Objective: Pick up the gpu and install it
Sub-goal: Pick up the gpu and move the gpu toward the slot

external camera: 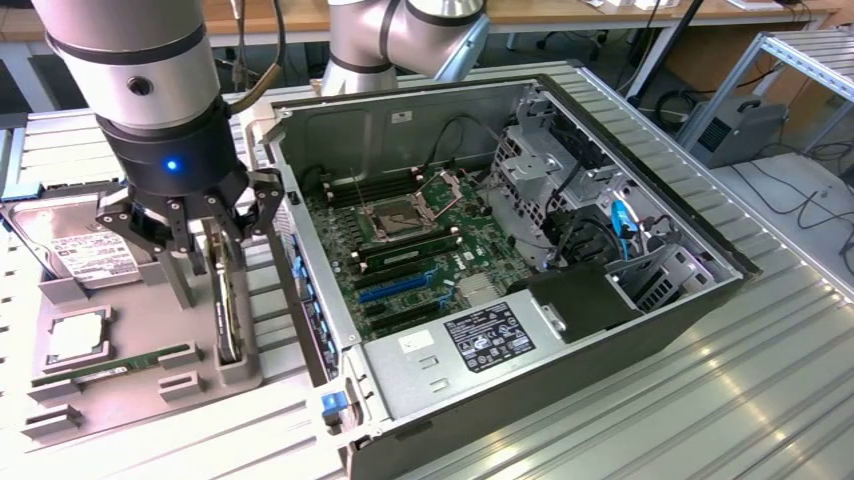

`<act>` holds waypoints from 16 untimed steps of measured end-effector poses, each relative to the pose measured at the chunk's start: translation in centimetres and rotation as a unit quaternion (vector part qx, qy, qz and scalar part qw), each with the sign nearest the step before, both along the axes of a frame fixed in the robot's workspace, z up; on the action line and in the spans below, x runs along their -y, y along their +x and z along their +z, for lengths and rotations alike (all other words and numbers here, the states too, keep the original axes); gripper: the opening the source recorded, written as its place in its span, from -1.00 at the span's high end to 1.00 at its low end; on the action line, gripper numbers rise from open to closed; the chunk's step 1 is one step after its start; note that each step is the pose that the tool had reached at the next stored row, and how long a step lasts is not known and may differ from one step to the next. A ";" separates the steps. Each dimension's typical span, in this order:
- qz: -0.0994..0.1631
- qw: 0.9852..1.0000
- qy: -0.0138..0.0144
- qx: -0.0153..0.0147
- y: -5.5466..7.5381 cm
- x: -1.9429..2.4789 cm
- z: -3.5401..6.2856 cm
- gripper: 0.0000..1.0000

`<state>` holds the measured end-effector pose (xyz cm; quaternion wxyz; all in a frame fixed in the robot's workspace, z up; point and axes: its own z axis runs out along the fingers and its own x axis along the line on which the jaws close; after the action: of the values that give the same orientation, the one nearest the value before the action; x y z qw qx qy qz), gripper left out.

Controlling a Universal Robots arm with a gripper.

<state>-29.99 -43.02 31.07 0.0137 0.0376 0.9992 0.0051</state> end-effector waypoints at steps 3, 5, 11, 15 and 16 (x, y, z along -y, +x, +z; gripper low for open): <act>0.000 1.000 0.000 0.000 0.0 0.00 -0.44 0.15; 0.000 1.000 0.000 0.000 0.0 0.00 -0.48 0.15; 0.000 1.000 0.000 0.000 -0.1 0.00 -0.67 0.15; 0.000 1.000 0.000 0.000 -0.5 0.00 -1.27 0.15; 0.000 1.000 0.000 0.000 -0.6 0.00 -1.59 0.15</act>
<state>-30.58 -43.02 29.48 0.0137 0.0376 0.9992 0.0052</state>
